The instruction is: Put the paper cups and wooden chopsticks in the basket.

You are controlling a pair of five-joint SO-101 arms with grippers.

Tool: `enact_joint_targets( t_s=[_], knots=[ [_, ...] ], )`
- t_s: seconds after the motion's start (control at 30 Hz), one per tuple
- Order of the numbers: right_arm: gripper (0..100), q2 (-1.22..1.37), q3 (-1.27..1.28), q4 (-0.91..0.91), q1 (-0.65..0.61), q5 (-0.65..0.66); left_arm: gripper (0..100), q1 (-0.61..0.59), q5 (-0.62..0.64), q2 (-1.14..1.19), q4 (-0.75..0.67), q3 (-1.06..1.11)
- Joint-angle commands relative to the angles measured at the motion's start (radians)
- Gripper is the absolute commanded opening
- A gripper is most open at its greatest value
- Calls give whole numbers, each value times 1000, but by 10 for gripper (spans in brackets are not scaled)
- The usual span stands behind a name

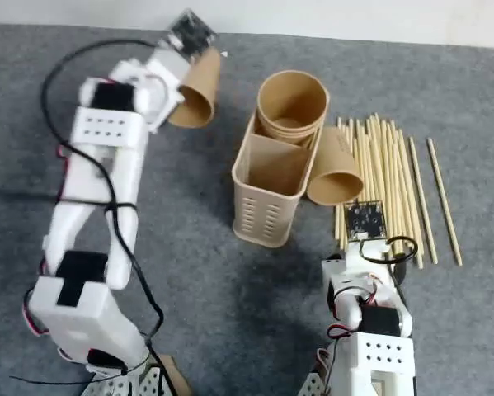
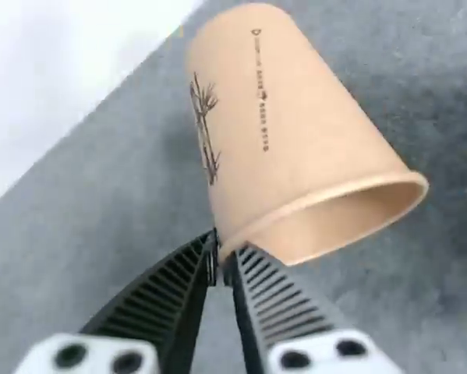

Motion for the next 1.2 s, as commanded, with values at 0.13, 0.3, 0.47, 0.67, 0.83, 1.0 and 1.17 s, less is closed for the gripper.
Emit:
enact_joint_targets(
  t_s=[0.13, 0.3, 0.47, 0.67, 0.83, 1.0, 1.17],
  knots=[
    [409, -8, -2, -16, -2, -6, 4, 131, 18, -88, 620, -746],
    [409, -8, -1, -16, -2, -6, 4, 222, 51, -206, 626, -676],
    [409, -8, -1, -16, -2, -5, 4, 398, 48, -357, 624, -420],
    [409, -8, -1, -16, -2, -5, 5, 443, 51, -374, 621, -285],
    [409, -8, -1, -16, -2, -5, 40, 394, 71, -374, 575, -286],
    [409, -8, -1, -16, -2, -5, 154, 377, 107, -371, 526, -283],
    [409, -8, -1, -16, -2, -5, 132, 374, 104, -371, 483, -285]
  ],
)
